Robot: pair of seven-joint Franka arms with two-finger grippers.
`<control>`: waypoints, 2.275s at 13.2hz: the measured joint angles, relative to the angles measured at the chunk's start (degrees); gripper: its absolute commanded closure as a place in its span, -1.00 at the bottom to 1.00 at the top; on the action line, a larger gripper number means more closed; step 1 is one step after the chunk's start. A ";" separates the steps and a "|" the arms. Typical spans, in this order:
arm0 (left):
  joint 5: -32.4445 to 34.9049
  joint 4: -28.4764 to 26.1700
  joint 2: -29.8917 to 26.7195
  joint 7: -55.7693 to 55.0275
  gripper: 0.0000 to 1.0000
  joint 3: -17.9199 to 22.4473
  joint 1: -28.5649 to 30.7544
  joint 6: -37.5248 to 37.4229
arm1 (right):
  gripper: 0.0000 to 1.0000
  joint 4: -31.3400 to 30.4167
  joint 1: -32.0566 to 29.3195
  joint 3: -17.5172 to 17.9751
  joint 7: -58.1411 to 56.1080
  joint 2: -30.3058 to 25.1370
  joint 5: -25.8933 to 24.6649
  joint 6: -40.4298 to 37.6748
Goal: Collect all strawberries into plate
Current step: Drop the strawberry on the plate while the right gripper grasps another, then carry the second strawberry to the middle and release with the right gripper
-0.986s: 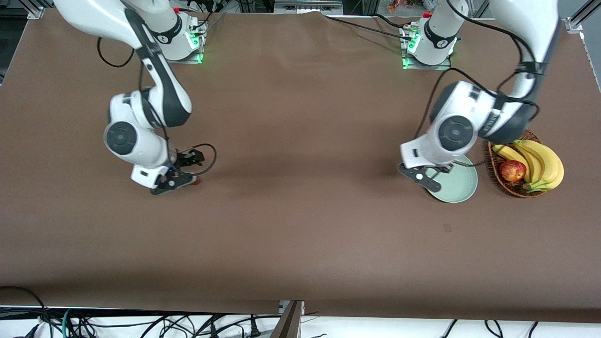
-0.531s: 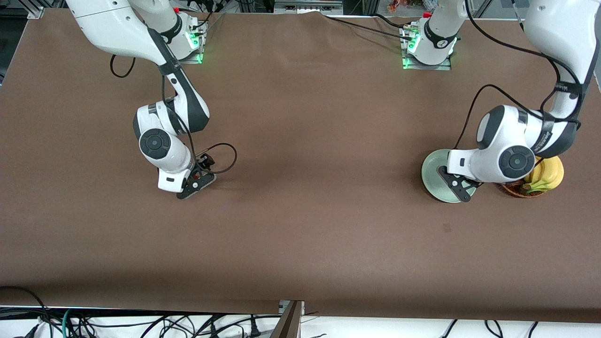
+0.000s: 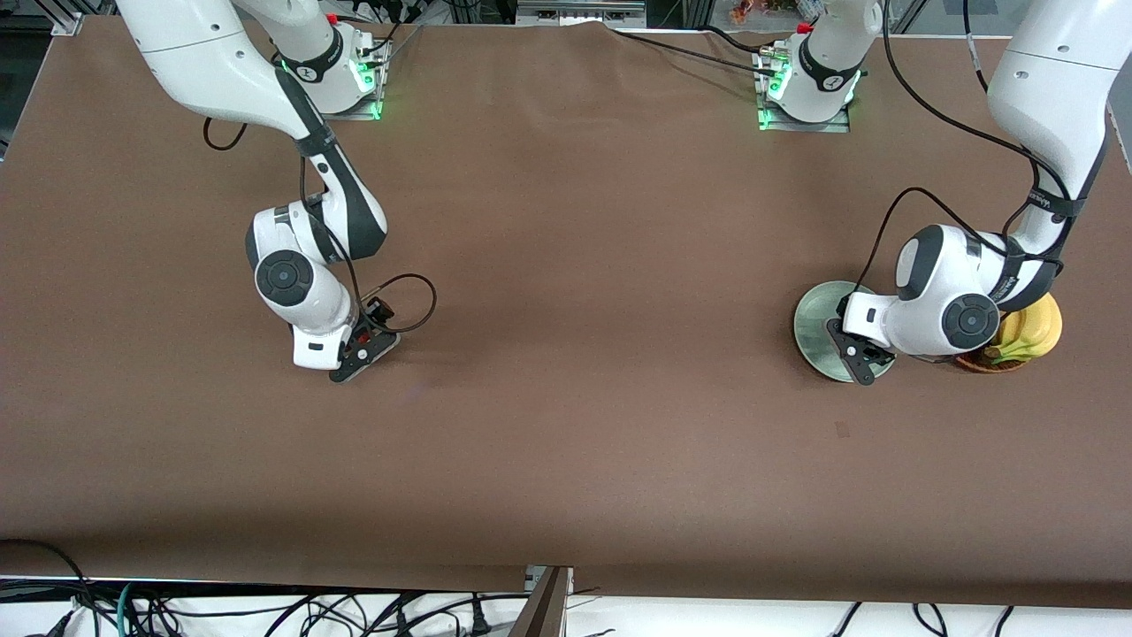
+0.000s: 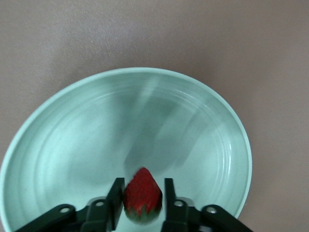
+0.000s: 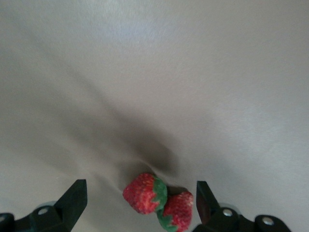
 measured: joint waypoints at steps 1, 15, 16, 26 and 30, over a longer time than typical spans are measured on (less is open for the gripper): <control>0.00 0.01 -0.27 0.66 -1.00 -0.05 0.04 0.00 | -0.94 -0.71 0.00 0.00 0.01 0.29 0.00 0.96; -9.01 14.82 -12.61 -13.19 -1.00 -6.46 0.35 -30.07 | 0.50 -3.09 -0.42 0.00 0.17 -0.64 0.08 1.90; -9.05 15.84 -12.60 -17.72 -1.00 -7.78 0.32 -31.25 | 0.50 -3.09 -0.55 -0.01 0.28 -0.79 0.34 1.90; -12.74 19.68 -12.60 -37.30 -1.00 -10.50 0.18 -35.97 | 0.50 11.17 8.05 3.13 18.91 -2.33 19.14 -6.01; -12.77 19.52 -12.32 -37.63 -1.00 -10.56 0.06 -36.45 | 0.49 22.37 22.67 2.92 47.18 6.29 14.05 -3.66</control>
